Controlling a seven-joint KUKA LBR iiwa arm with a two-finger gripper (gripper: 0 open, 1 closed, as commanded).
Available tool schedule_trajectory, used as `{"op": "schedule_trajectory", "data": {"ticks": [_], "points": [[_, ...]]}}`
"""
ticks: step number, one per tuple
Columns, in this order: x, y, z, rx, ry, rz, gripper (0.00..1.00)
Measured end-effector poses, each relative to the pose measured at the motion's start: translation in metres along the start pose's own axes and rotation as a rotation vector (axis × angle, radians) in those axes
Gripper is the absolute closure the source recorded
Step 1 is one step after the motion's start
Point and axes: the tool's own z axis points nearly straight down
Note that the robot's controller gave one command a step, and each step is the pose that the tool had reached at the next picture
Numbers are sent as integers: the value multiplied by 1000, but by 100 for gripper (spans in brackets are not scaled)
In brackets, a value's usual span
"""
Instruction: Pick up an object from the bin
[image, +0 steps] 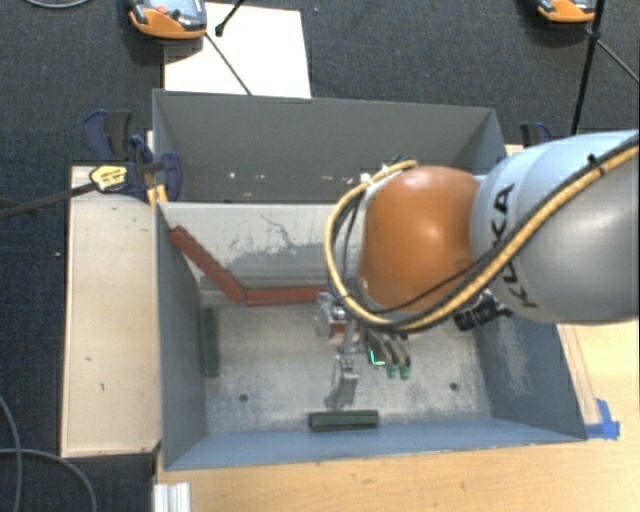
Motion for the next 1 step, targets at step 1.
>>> {"op": "schedule_trajectory", "data": {"ticks": [1], "points": [[-2, -1, -4, -1, -8, 4, 0]]}}
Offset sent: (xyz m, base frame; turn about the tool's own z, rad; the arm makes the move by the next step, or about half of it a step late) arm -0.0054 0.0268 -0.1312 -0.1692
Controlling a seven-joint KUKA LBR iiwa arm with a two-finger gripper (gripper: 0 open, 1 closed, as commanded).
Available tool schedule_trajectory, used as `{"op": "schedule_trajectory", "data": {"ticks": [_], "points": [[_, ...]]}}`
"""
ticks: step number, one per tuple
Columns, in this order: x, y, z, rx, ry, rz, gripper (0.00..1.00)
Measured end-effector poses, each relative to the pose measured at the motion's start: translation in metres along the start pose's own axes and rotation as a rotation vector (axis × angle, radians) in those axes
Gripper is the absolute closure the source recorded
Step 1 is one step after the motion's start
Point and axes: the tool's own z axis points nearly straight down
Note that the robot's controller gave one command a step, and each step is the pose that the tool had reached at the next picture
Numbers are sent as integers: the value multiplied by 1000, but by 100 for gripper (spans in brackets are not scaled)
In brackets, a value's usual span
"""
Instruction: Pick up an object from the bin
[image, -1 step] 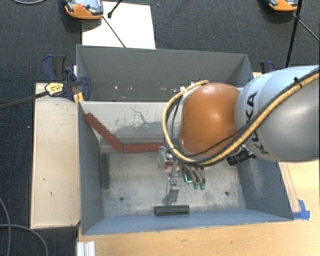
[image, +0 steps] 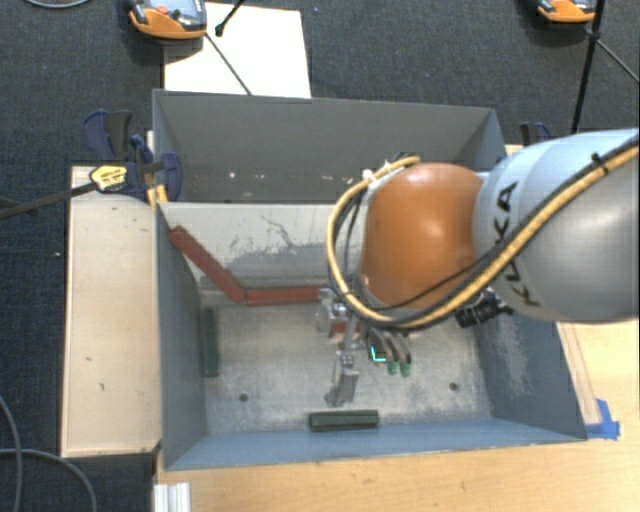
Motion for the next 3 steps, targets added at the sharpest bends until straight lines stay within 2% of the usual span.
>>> {"op": "schedule_trajectory", "data": {"ticks": [1, 2, 3], "points": [[0, 8, 36, -1, -8, -50, 0], [0, -10, 90, 0, -2, -303, 0], [3, -36, 100, 0, 4, -432, 0]]}}
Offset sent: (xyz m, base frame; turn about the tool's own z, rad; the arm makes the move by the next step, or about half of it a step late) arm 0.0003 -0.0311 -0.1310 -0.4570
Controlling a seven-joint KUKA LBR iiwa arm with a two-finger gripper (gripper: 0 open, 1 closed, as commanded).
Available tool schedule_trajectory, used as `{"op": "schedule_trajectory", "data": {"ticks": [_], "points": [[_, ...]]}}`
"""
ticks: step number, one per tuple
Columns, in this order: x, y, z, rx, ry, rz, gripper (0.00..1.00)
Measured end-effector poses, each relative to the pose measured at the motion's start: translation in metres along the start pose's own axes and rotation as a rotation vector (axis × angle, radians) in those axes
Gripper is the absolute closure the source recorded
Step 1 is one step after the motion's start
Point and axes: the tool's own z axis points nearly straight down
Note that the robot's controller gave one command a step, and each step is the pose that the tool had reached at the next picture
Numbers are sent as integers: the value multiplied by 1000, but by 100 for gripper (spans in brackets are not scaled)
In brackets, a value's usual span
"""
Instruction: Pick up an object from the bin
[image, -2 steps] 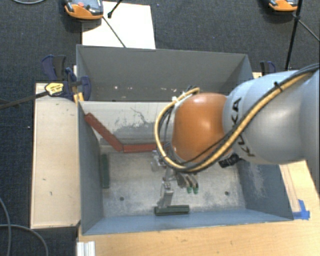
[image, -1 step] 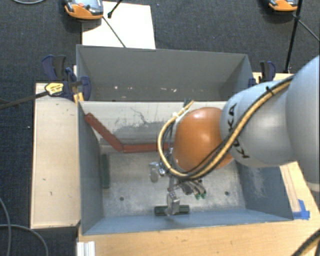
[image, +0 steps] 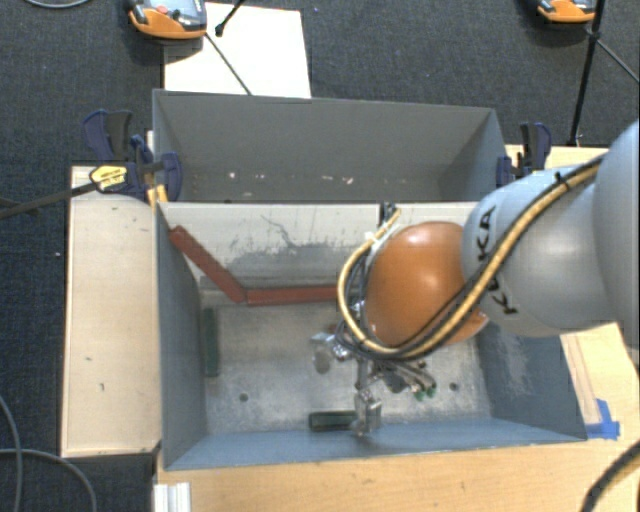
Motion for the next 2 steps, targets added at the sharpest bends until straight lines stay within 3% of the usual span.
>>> {"op": "schedule_trajectory", "data": {"ticks": [1, 2], "points": [[22, -58, 31, 0, -1, -177, 100], [22, -58, 31, 0, -1, -177, 100]]}}
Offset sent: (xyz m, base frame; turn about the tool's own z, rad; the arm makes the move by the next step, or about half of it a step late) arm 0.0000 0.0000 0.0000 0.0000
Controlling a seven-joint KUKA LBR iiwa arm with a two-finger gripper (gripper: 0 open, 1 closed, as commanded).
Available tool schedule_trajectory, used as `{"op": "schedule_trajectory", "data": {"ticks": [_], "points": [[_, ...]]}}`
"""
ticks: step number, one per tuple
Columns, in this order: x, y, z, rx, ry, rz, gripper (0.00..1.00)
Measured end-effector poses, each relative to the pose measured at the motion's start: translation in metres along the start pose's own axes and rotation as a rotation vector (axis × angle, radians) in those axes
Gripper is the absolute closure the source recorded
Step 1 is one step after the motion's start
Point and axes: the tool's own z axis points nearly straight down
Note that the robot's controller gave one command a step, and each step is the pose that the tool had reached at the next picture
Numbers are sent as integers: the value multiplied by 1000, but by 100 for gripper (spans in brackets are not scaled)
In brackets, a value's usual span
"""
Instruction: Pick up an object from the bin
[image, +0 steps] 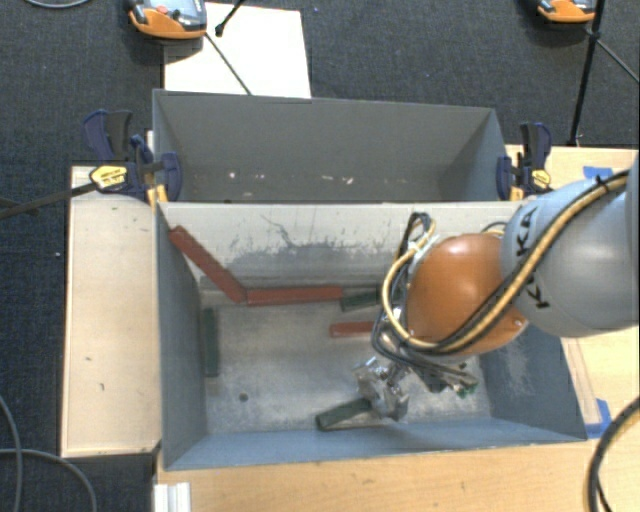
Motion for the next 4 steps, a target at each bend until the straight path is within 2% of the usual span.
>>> {"op": "schedule_trajectory", "data": {"ticks": [1, 2, 3, 4], "points": [[-5, -9, -60, 4, -5, -276, 0], [-4, -8, -59, 1, -2, -273, 0], [-7, -3, -44, 7, -7, -336, 0], [-4, 12, 1, 2, -3, -560, 0]]}}
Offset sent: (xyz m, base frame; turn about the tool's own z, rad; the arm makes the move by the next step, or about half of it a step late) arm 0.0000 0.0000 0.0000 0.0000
